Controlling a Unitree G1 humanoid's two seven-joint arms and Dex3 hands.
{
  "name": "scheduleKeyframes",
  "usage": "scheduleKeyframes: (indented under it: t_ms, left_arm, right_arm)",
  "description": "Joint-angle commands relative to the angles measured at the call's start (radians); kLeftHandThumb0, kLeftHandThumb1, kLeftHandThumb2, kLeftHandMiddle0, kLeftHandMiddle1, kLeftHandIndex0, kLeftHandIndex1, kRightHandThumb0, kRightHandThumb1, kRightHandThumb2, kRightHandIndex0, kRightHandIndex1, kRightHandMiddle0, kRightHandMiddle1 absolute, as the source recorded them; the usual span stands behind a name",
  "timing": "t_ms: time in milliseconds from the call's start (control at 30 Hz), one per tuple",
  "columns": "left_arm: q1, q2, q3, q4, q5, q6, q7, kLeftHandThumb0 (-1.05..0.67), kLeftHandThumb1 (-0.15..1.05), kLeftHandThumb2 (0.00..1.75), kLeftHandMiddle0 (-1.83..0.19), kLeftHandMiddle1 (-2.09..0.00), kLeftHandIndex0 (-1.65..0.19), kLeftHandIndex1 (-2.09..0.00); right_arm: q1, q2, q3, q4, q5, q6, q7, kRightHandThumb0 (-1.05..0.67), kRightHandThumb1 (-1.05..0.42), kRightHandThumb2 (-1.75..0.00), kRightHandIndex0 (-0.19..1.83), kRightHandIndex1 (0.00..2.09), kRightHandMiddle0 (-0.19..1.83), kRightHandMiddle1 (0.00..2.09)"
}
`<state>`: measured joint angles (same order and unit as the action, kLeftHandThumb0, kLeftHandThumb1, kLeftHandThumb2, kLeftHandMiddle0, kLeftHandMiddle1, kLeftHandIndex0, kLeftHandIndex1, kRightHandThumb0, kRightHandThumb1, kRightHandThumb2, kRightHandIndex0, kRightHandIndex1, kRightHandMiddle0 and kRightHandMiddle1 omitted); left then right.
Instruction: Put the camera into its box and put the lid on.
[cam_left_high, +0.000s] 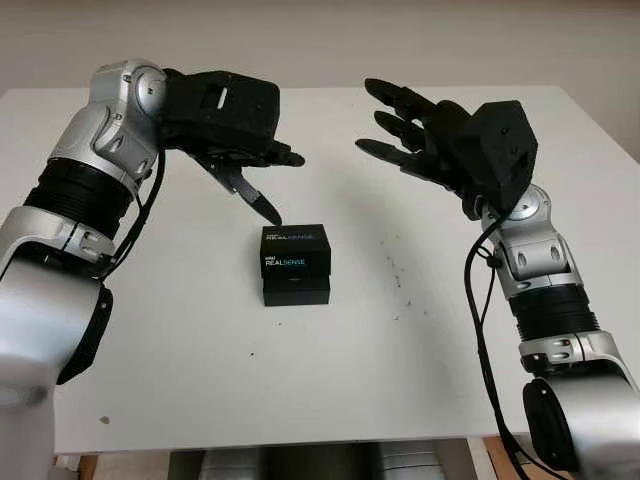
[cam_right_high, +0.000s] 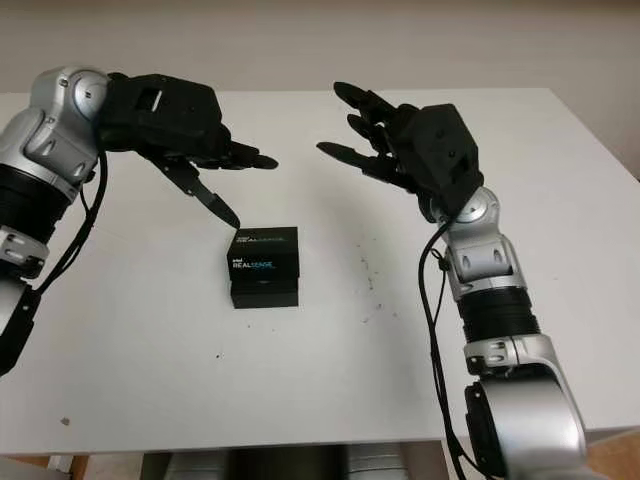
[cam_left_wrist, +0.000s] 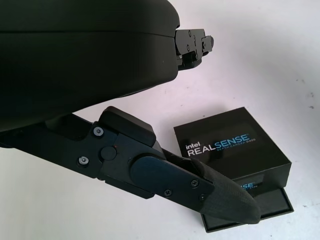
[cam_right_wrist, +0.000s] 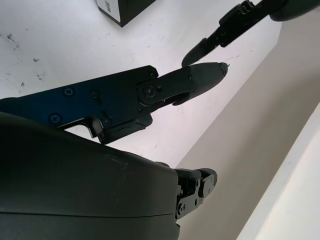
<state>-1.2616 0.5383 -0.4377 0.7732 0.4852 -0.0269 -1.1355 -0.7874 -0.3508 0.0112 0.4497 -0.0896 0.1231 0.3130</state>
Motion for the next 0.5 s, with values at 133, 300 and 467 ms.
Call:
scheduleKeyframes:
  t_ms: [133, 300, 467]
  left_arm:
    - [-0.007, -0.013, -0.023, -0.053, 0.041, 0.063, 0.016, -1.04, 1.01, 0.05, 0.12, -0.37, 0.19, -0.02]
    - [0.037, -0.020, -0.053, -0.089, 0.091, 0.084, 0.069, -1.05, 1.02, 0.06, 0.19, -0.84, 0.09, -0.07]
    - [0.071, -0.032, -0.055, -0.114, 0.096, 0.097, 0.098, -1.05, 1.04, 0.06, 0.19, -1.47, 0.07, -0.35]
  right_arm:
    - [-0.006, 0.005, -0.001, 0.000, 0.003, -0.005, -0.017, -0.66, -1.04, -0.06, 0.17, 0.08, 0.08, 0.19]
    - [-0.009, 0.011, -0.005, 0.008, 0.013, -0.008, -0.020, -0.66, -1.04, -0.05, 0.17, 0.07, 0.08, 0.20]
    - [-0.010, 0.009, -0.003, 0.009, 0.010, -0.014, -0.020, -0.67, -1.04, -0.05, 0.17, 0.07, 0.07, 0.21]
